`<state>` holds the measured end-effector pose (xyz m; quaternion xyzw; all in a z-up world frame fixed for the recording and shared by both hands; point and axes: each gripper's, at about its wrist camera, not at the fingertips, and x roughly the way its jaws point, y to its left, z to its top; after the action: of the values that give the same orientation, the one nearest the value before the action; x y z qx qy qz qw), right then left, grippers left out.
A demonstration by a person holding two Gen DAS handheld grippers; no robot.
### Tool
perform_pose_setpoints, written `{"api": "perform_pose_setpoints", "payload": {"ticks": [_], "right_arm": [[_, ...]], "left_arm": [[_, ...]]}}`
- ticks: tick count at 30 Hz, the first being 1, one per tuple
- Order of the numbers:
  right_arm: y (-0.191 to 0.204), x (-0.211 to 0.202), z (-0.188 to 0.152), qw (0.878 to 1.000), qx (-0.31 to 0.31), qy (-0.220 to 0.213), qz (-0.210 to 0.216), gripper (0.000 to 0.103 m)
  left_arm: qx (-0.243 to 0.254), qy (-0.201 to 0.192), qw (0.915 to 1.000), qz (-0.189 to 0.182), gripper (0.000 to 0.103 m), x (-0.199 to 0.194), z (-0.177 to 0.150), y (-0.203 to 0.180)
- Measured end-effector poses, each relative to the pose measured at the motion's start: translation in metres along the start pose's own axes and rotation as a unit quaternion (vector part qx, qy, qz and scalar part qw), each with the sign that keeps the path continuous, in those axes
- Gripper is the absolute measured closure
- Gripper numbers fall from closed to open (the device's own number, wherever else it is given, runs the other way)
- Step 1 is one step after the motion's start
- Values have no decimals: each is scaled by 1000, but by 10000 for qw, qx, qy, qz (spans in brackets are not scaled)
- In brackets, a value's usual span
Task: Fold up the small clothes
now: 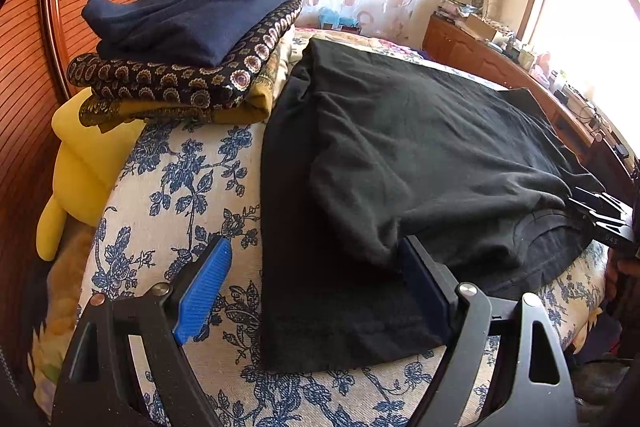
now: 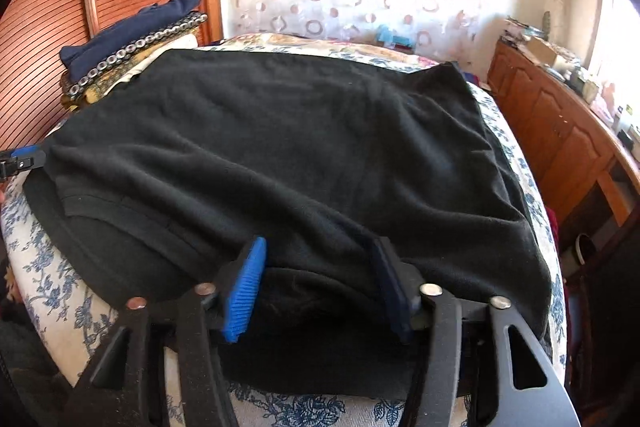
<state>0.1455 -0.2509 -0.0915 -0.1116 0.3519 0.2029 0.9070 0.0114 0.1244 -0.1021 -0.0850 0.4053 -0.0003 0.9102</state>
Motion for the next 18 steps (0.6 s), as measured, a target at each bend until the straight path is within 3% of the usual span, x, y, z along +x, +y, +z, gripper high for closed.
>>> {"api": "perform_pose_setpoints", "payload": {"ticks": [12,18], "right_arm": [[1,5,0,10000,57,-12,-8,37],[0,6,0,10000,59,-11,0,37]], "left_arm": [[-364,-269,9989,-120,18,-2,12,12],[-451,-59,9981,-411,37,10,14,10]]}}
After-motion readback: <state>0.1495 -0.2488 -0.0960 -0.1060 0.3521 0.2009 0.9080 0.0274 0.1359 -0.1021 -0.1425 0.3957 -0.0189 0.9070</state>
